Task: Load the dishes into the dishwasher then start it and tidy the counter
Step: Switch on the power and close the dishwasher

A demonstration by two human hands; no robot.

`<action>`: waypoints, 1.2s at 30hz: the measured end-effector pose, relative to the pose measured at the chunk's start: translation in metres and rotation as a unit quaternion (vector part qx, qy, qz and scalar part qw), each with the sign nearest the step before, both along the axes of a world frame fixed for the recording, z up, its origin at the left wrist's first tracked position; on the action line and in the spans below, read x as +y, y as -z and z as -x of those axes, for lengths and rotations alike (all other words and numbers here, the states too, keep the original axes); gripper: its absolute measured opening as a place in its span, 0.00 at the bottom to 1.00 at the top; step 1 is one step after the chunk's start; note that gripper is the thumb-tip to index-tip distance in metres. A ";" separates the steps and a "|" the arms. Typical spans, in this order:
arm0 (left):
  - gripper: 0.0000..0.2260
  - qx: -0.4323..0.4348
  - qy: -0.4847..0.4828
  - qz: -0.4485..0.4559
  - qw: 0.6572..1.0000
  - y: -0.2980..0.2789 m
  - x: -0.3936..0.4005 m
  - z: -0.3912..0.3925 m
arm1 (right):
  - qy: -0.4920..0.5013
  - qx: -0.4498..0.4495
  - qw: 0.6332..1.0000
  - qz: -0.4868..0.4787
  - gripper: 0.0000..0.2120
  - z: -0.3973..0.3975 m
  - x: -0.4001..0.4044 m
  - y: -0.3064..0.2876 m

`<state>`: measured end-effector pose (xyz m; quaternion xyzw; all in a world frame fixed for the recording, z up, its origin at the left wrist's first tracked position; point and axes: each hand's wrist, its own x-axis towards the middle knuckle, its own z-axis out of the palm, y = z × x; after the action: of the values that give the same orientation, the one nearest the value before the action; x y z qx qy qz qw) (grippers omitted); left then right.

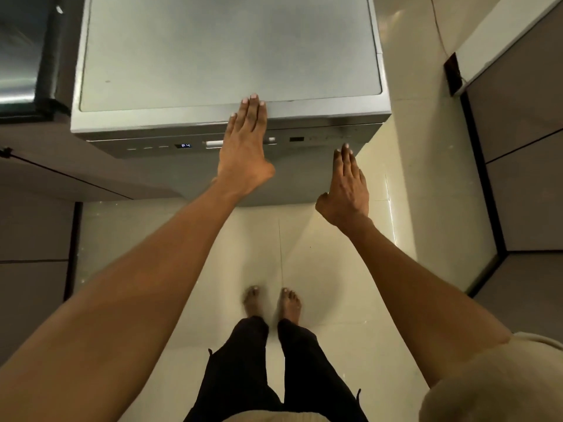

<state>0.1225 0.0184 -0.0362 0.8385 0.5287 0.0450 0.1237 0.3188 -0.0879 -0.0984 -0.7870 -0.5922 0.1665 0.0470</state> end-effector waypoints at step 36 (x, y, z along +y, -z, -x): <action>0.50 0.060 -0.048 0.024 0.997 -0.009 -0.007 -0.018 | 0.006 -0.003 1.000 0.001 0.50 0.005 0.013 0.001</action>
<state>0.1405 0.0114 -0.0269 0.8099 0.5761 -0.0119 0.1101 0.3137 -0.0744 -0.0994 -0.7912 -0.5874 0.1644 0.0448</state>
